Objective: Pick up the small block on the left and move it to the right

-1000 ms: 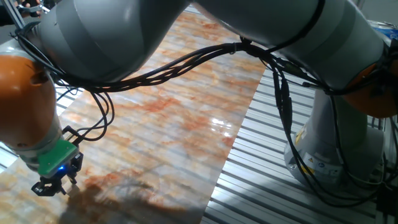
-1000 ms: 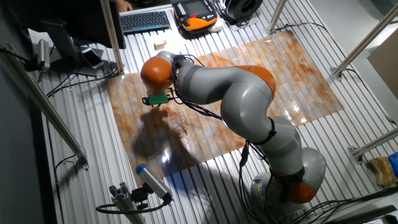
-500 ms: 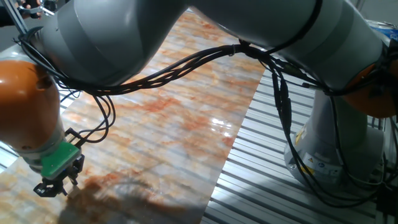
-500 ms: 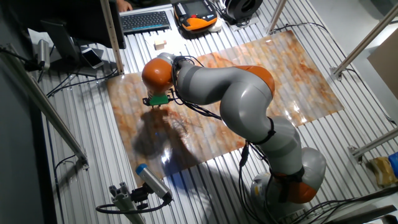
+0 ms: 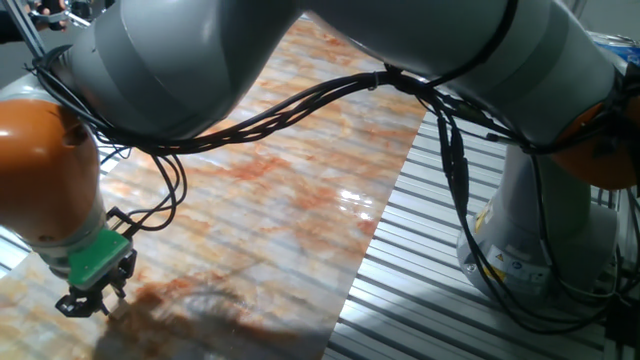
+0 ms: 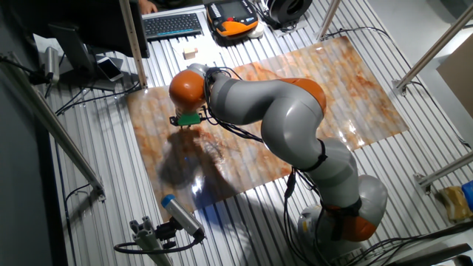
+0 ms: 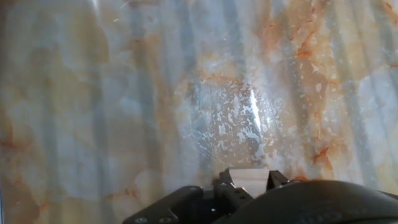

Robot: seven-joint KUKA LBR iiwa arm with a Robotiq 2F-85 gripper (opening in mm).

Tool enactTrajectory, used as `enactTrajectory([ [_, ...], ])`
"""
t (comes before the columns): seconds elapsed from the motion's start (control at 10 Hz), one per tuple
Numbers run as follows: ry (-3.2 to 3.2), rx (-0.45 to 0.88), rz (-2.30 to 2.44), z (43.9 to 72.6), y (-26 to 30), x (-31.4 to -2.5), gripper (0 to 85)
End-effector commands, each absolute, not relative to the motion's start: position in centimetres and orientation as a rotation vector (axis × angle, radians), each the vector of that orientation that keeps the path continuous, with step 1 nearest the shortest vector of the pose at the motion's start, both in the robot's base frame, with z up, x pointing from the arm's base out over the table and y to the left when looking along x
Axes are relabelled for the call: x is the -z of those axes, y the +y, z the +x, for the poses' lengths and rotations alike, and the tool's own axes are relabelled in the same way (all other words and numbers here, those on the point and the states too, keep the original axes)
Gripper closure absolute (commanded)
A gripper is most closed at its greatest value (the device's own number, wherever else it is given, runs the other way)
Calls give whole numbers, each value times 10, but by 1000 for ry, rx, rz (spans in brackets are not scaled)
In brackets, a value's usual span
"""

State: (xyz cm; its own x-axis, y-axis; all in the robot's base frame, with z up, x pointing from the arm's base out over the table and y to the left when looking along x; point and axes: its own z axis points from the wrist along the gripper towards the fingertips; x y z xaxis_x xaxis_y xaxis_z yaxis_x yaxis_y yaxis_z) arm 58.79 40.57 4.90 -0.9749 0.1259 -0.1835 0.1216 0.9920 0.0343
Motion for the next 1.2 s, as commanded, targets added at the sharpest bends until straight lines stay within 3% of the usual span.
enactTrajectory([
  [0.0,2948,-32,185,588,406,-48,850],
  [0.7,2950,-92,175,589,406,-45,850],
  [0.8,2945,-92,195,588,407,-45,680],
  [0.9,2933,-61,219,589,407,-45,680],
  [1.0,2927,-39,231,589,407,-45,510],
  [1.1,2924,-31,238,588,408,-45,510],
])
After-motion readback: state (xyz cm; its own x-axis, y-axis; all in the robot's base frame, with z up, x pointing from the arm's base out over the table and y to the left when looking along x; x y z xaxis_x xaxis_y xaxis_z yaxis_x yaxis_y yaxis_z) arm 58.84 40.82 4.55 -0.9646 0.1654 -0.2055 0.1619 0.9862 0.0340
